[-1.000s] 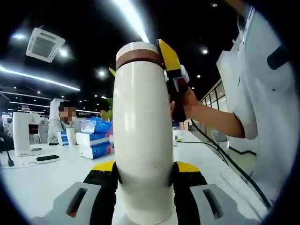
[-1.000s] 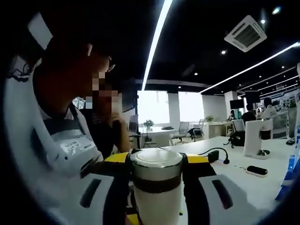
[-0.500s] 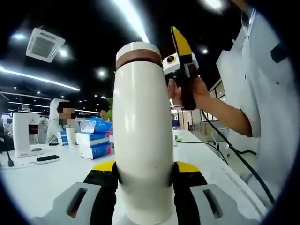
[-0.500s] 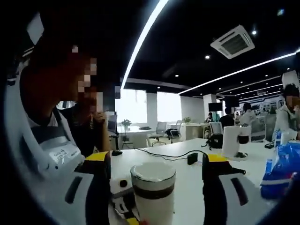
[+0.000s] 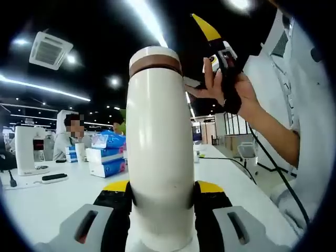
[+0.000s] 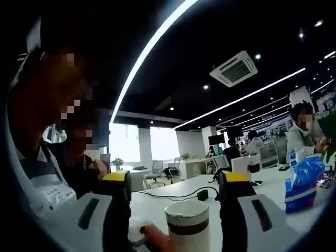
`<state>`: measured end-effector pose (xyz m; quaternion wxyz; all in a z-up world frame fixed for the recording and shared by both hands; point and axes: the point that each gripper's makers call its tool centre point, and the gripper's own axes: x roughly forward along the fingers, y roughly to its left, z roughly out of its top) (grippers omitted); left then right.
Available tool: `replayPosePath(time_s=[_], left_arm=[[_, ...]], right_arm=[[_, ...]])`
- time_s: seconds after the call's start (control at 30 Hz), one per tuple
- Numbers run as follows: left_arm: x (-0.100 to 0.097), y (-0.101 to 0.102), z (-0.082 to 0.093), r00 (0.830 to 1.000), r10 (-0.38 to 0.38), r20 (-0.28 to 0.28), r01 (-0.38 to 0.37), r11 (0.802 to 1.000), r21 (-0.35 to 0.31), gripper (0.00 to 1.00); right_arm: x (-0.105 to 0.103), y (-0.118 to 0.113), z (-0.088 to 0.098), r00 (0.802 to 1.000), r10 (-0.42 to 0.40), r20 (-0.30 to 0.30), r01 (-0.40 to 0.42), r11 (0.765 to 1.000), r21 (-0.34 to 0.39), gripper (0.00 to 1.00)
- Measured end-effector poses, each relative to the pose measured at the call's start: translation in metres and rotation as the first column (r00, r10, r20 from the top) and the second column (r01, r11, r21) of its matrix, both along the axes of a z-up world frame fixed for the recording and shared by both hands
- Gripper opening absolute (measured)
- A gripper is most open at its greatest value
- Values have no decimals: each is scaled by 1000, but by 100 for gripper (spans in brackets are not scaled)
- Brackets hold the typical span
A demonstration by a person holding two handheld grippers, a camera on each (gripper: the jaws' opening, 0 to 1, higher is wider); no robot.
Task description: Grasp the water cup twist off the cup lid place the cup lid on the table
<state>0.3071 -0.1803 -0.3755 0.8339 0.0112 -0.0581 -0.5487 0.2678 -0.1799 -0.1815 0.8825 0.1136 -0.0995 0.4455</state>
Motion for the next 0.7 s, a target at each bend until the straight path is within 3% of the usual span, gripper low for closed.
replayPosePath(time_s=[0.13,0.23,0.3,0.5,0.7], left_arm=[[0,0,0,1000,0,2,0,1000,2,48],[1,0,0,1000,1,3,-1,1000,3,48],[1,0,0,1000,1,4,-1,1000,4,48],[1,1,0,1000,1,5,-1,1000,5,48],[2,1,0,1000,2,7,-2,1000,7,48]], right_arm=[[1,-8,-20,993,-115,-21,112,986,-122,63],[2,-15,-39,968,-244,-63,230,957,-179,59],[1,-13,-47,955,-289,-65,269,938,-217,57],[5,1,-58,936,-348,-56,318,902,-292,60],[25,7,-59,934,-339,-116,301,918,-260,57]])
